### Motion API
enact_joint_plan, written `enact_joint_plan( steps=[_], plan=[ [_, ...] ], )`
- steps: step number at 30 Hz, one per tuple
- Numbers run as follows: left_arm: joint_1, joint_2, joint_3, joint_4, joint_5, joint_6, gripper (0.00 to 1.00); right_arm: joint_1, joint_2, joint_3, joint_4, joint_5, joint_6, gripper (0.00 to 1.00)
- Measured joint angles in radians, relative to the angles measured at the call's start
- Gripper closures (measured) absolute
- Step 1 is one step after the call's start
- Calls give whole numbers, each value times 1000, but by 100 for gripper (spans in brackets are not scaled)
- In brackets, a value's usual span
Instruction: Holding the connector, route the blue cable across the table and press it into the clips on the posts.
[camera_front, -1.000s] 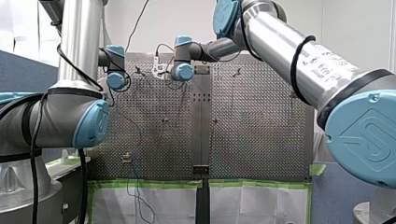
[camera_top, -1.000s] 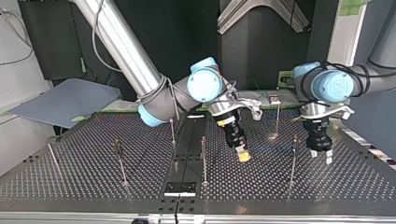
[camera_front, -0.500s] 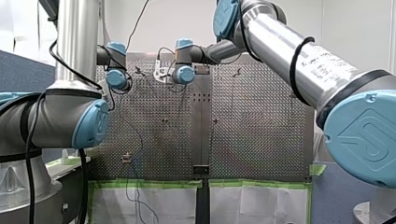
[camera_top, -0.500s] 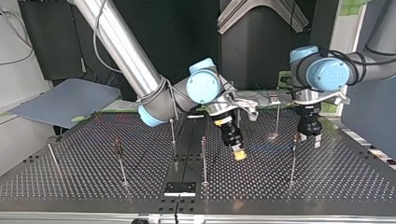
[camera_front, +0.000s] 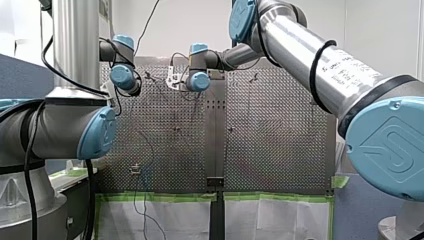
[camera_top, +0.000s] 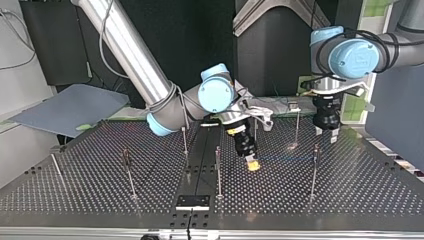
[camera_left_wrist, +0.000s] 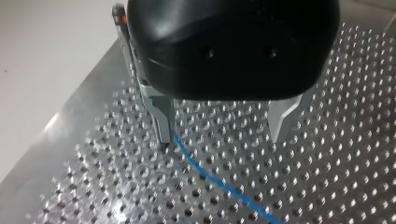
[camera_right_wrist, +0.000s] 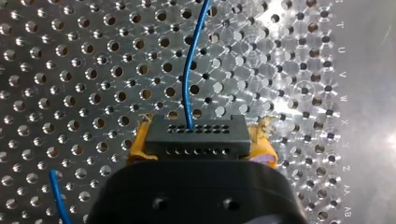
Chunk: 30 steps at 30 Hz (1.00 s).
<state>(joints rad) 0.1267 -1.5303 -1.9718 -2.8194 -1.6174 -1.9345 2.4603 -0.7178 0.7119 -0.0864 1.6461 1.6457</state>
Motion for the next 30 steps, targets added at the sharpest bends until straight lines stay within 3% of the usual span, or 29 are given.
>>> enact_joint_plan(
  steps=[16, 23, 30],
  plan=[
    [-66, 130, -16, -124, 18, 116, 2, -13, 1, 29, 4, 9, 0, 100],
    [-89, 179, -15, -123, 20, 178, 2, -18, 2, 30, 3, 10, 0, 100],
    [-140, 138, 18, -74, 8, 239, 2, -24, 2, 30, 3, 8, -1, 100]
  ],
)
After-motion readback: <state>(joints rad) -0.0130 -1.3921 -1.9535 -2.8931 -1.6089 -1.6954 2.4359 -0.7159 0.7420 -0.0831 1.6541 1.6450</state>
